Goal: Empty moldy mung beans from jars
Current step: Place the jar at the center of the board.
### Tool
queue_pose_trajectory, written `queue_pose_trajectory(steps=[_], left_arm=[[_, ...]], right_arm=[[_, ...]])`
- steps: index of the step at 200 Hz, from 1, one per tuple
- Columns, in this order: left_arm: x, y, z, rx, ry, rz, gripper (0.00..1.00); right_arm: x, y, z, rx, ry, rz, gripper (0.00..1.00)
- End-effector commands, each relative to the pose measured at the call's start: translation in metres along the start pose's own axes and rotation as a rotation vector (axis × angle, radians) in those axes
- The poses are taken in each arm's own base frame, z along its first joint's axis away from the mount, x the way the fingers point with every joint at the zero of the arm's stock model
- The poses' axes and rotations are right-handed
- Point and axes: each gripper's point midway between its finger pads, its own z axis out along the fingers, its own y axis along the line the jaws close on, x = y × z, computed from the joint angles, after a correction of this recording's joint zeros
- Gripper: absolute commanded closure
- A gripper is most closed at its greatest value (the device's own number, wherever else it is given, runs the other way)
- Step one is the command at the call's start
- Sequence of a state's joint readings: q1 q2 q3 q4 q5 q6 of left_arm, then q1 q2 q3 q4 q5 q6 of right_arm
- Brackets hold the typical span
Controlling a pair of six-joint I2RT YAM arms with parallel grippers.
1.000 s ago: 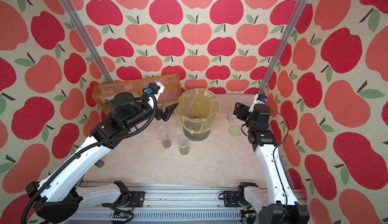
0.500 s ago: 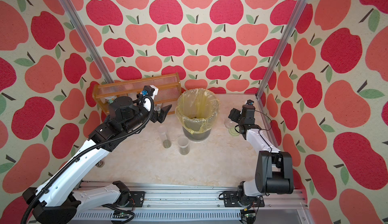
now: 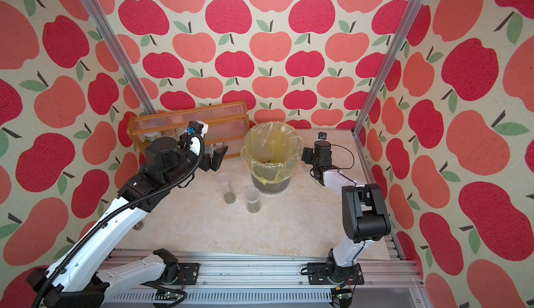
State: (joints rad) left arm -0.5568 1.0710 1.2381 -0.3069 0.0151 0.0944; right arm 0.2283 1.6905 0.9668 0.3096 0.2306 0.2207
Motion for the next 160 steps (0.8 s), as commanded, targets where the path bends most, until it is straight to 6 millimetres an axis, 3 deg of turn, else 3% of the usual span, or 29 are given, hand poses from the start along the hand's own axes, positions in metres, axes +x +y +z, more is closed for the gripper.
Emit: queue_pose_trajectory(steps=[1,26,55,58,92,120,160], left_arm=[[0.004,0.000,0.000,0.002,0.000,-0.019,0.00],[0.007,0.000,0.005,0.005,0.014,-0.022,0.00],[0.006,0.000,0.005,0.007,0.015,-0.034,0.00],[0.012,0.000,0.013,0.006,0.036,-0.035,0.00],[0.016,-0.001,0.015,0.005,0.049,-0.046,0.00],[0.019,0.000,0.013,0.003,0.054,-0.056,0.00],[0.023,0.000,0.012,0.004,0.062,-0.067,0.00]], right_arm=[[-0.034,-0.002,0.003,0.044,-0.112,-0.032,0.46],[-0.030,0.001,0.004,0.050,-0.111,-0.052,0.43],[-0.021,0.003,0.007,0.051,-0.083,-0.063,0.30],[-0.020,0.003,0.007,0.049,-0.078,-0.064,0.29],[-0.011,0.005,0.007,0.045,-0.069,-0.072,0.27],[-0.007,0.006,0.006,0.037,-0.064,-0.065,0.18],[0.000,0.006,0.007,0.036,-0.050,-0.065,0.16]])
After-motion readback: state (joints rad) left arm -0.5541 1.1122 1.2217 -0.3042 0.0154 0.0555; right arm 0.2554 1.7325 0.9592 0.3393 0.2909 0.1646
